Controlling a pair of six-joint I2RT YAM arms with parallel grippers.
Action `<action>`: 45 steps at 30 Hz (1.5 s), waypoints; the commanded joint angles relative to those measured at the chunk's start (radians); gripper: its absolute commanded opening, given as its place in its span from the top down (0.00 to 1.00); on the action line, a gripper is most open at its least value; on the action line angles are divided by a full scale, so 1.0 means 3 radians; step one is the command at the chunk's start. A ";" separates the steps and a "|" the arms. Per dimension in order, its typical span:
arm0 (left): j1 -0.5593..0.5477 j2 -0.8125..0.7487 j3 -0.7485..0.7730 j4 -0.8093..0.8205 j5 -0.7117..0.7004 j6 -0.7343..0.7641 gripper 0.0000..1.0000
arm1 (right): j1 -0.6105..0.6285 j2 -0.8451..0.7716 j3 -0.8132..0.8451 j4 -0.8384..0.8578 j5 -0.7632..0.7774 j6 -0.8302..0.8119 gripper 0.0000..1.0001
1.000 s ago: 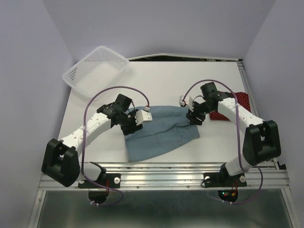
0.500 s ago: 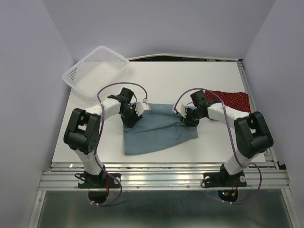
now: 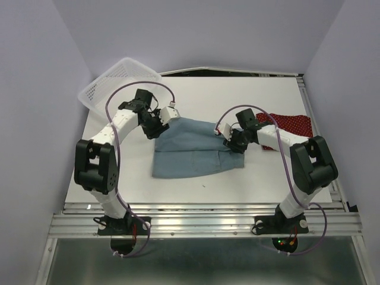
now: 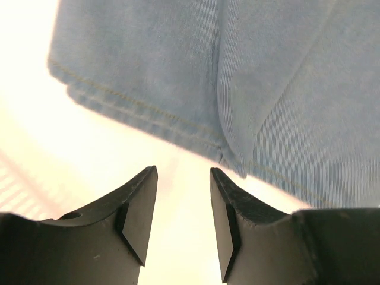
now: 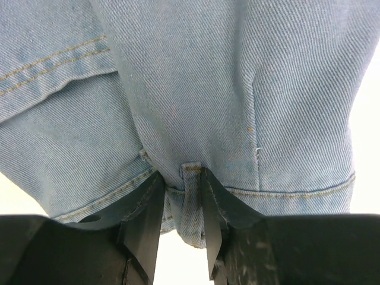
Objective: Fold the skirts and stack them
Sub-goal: Fold the skirt
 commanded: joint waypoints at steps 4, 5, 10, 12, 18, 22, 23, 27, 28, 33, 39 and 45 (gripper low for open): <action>-0.0099 -0.0554 -0.0363 -0.0175 -0.0094 0.0476 0.48 | 0.0006 -0.0074 0.0194 -0.0081 0.0210 -0.0045 0.64; -0.0125 -0.0554 -0.0444 -0.0160 -0.0109 0.0497 0.48 | 0.0006 -0.0079 0.0174 -0.0086 0.0220 -0.0065 0.64; -0.0375 -0.0529 -0.0660 -0.0002 -0.0171 0.0471 0.48 | 0.0006 -0.0100 0.0143 -0.0173 0.0246 -0.0127 0.60; -0.0427 -0.0493 -0.0741 0.0187 -0.0191 0.0415 0.48 | 0.0006 -0.0105 0.0133 -0.0173 0.0261 -0.0137 0.59; -0.0519 -0.0181 -0.0782 0.0285 -0.0237 0.0395 0.54 | 0.0006 -0.0120 0.0184 -0.0173 0.0307 -0.0066 0.59; -0.0529 -0.0120 -0.0885 0.0387 -0.0329 0.0395 0.80 | 0.0006 -0.0176 0.0255 -0.0179 0.0343 -0.0040 0.56; -0.0529 -0.0120 -0.0905 0.0407 -0.0334 0.0390 0.82 | 0.0006 -0.0192 0.0255 -0.0174 0.0353 -0.0050 0.55; -0.0529 -0.0171 -0.0951 0.0398 -0.0324 0.0400 0.92 | -0.0029 -0.0284 0.0240 -0.0189 0.0384 -0.0117 0.55; -0.0529 -0.0176 -0.0956 0.0387 -0.0314 0.0405 0.95 | -0.0030 -0.0304 0.0220 -0.0189 0.0394 -0.0157 0.55; -0.0524 -0.0201 -0.0921 0.0392 -0.0309 0.0328 0.73 | -0.0066 -0.0401 0.0184 -0.0291 0.0328 -0.0239 0.55; -0.0483 -0.0273 -0.0712 0.0357 -0.0278 0.0155 0.52 | -0.0066 -0.0330 0.0184 -0.0429 0.0180 -0.0301 0.57; -0.0346 -0.0171 -0.0599 0.0264 -0.0207 0.0073 0.55 | -0.0066 -0.0131 0.0199 -0.0358 0.0138 -0.0296 0.57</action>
